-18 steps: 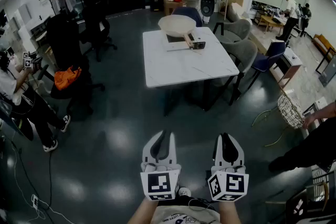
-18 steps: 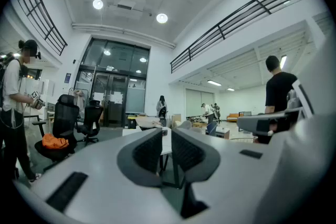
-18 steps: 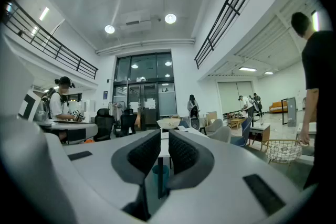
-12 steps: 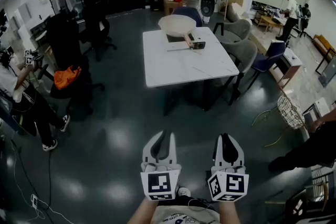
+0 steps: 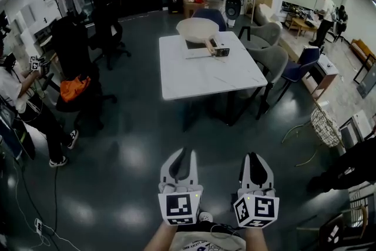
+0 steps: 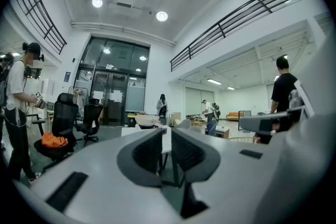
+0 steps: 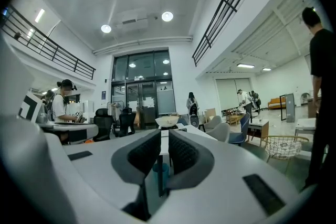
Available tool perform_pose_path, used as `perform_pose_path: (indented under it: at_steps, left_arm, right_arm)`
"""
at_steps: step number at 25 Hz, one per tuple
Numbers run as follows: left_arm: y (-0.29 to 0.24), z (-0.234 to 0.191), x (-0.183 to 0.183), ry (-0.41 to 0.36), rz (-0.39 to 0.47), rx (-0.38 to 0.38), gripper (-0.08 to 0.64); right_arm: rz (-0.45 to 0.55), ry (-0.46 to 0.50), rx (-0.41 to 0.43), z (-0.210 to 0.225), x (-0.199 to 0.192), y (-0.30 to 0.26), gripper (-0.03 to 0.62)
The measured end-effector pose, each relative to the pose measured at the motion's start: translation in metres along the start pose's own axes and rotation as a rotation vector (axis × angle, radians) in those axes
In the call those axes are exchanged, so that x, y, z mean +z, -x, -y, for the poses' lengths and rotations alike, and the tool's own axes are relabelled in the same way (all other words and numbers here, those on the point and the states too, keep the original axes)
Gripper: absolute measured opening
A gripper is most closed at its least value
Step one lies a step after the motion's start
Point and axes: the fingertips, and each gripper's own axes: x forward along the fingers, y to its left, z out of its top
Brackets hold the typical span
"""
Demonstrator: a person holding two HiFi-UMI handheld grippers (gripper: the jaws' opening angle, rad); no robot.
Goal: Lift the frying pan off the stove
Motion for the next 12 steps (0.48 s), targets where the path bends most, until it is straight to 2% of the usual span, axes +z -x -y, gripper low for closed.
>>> perform_pose_path:
  at_steps: [12]
  left_arm:
    - [-0.020,0.031,-0.005,0.008,-0.008,0.017,0.061]
  right_arm:
    - [-0.003,0.004,0.022,0.038,-0.002,-0.012,0.054]
